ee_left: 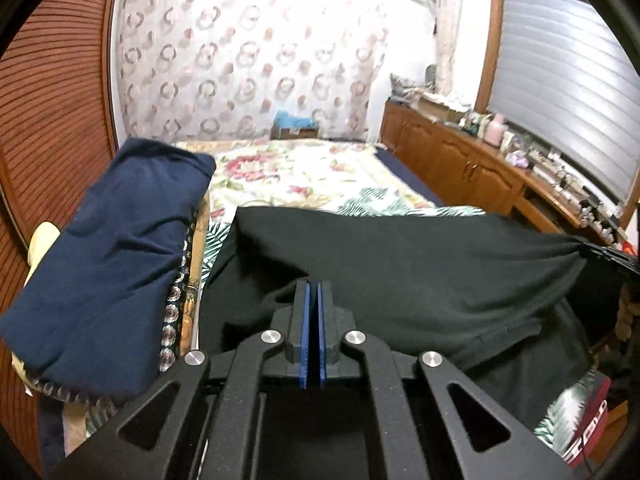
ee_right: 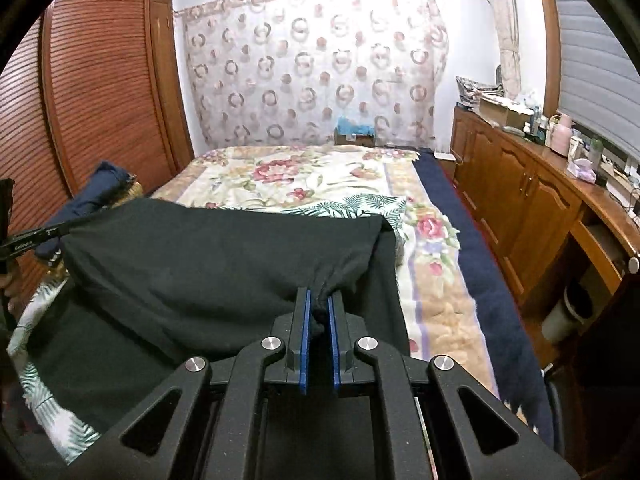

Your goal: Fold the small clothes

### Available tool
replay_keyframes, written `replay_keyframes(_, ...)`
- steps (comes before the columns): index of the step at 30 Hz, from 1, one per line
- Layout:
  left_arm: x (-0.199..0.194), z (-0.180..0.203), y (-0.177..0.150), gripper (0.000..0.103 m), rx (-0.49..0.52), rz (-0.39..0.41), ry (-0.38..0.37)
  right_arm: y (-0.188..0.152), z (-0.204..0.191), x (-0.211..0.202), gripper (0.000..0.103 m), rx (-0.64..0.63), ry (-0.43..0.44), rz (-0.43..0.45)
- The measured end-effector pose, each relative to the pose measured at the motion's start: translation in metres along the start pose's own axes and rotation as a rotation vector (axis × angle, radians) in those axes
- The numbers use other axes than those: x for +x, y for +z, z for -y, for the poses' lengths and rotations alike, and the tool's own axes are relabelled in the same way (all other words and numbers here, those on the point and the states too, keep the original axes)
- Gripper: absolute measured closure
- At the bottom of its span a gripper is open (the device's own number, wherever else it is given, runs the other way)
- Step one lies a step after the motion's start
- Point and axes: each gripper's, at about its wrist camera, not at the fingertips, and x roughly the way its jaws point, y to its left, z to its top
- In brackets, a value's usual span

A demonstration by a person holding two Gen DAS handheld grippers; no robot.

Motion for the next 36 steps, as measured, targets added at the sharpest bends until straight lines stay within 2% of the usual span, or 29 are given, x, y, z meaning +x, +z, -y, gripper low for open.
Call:
replay_keyframes(7,-0.040,0.019,-0.019,0.099,0.015,0.023,-0.054,-0.017,0.013,-0.035,0.095,-0.008,0.036,-0.037)
replay_keyframes(11,-0.054,0.029,-0.030,0.099,0.015,0.014,-0.086,-0.022,0.019,-0.053,0.095,-0.022,0.020,-0.070)
replay_keyframes(16,-0.044,0.030,-0.046,0.099,0.012,-0.045,-0.085,-0.034,0.014,-0.036,0.095,0.001,0.028,-0.176)
replay_keyframes(19,-0.030,0.025,-0.056,0.099,0.003,-0.096,-0.048,-0.042,0.013,-0.023,0.095,0.009,0.015,-0.227)
replay_keyframes(21,-0.027,0.021,-0.061,0.098,-0.008,-0.119,-0.046,-0.042,0.016,-0.014,0.089,0.020,0.010,-0.256)
replay_keyframes(22,-0.027,0.019,-0.063,0.096,-0.011,-0.128,-0.040,-0.040,0.017,-0.012,0.089,0.015,0.003,-0.256)
replay_keyframes(23,-0.027,0.017,-0.065,0.084,-0.011,-0.132,-0.033,-0.035,0.020,-0.010,0.085,0.009,-0.007,-0.251)
replay_keyframes(24,-0.027,0.015,-0.067,0.068,-0.013,-0.135,-0.028,-0.032,0.019,-0.011,0.081,0.001,-0.024,-0.245)
replay_keyframes(25,-0.026,0.011,-0.069,0.062,-0.016,-0.139,-0.027,-0.027,0.019,-0.009,0.079,-0.007,-0.040,-0.235)
replay_keyframes(27,-0.025,0.006,-0.073,0.060,-0.021,-0.154,-0.025,-0.019,0.015,-0.007,0.070,-0.018,-0.050,-0.213)
replay_keyframes(30,-0.018,0.000,-0.076,0.060,-0.033,-0.162,0.002,-0.009,0.003,0.002,0.063,-0.036,-0.049,-0.182)
replay_keyframes(36,0.011,-0.001,-0.074,0.060,-0.011,-0.203,0.017,-0.012,-0.023,0.055,0.063,-0.062,-0.002,-0.191)
